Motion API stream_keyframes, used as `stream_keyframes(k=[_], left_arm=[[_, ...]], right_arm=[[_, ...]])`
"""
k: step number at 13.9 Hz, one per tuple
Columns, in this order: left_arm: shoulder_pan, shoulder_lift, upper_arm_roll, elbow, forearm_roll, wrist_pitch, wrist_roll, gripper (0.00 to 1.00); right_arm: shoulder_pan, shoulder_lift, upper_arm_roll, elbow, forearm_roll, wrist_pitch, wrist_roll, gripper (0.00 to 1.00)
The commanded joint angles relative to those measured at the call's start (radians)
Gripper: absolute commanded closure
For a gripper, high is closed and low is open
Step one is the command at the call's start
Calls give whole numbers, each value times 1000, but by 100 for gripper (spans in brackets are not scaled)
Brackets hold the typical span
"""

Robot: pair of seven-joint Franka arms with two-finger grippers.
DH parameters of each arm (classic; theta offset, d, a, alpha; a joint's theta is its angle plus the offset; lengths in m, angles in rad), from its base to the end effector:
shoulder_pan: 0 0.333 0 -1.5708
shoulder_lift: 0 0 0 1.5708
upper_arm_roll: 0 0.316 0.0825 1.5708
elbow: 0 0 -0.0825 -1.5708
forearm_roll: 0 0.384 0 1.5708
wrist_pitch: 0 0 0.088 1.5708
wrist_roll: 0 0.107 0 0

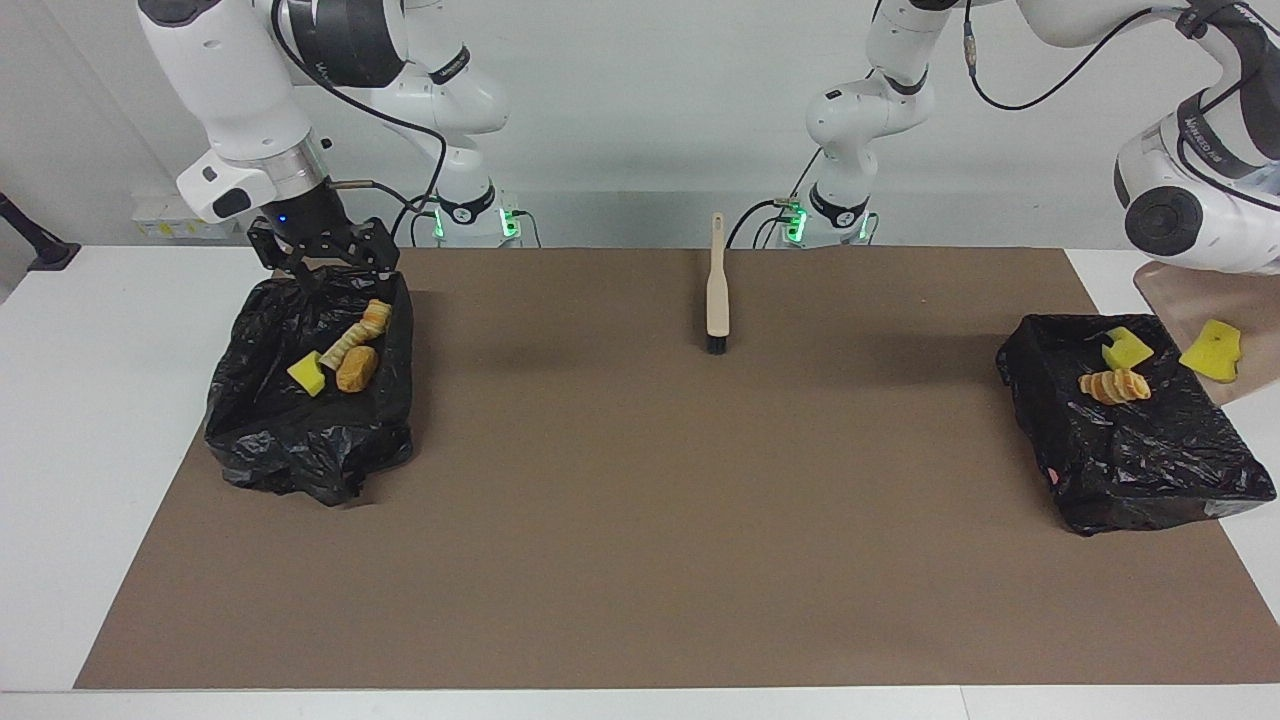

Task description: Sweep and dump trash in bin

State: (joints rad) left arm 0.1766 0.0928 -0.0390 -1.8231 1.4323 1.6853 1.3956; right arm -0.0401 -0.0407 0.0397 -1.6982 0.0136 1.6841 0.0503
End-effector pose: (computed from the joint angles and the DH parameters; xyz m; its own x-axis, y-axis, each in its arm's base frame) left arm 0.5712 0.1762 0.5412 -0.1425 -0.1805 -0.9732 -0.9870 -0.0481 0.1535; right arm 0.5501 0.0015 0.5964 0.9983 -0.0522 0.0259 -0.0519 -0.9986 -0.0133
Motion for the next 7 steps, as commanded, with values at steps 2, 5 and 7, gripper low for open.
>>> stream_keyframes(k=[2, 5, 7], left_arm=[[-104, -24, 11, -84, 75, -91, -50, 100], [-106, -24, 10, -125, 77, -93, -128, 100], [-103, -24, 13, -125, 103, -101, -132, 100]], right_arm=[[-11, -21, 5, -18, 14, -9, -4, 0], [-11, -21, 5, -18, 16, -9, -4, 0], [-11, -21, 5, -18, 14, -9, -4, 0]])
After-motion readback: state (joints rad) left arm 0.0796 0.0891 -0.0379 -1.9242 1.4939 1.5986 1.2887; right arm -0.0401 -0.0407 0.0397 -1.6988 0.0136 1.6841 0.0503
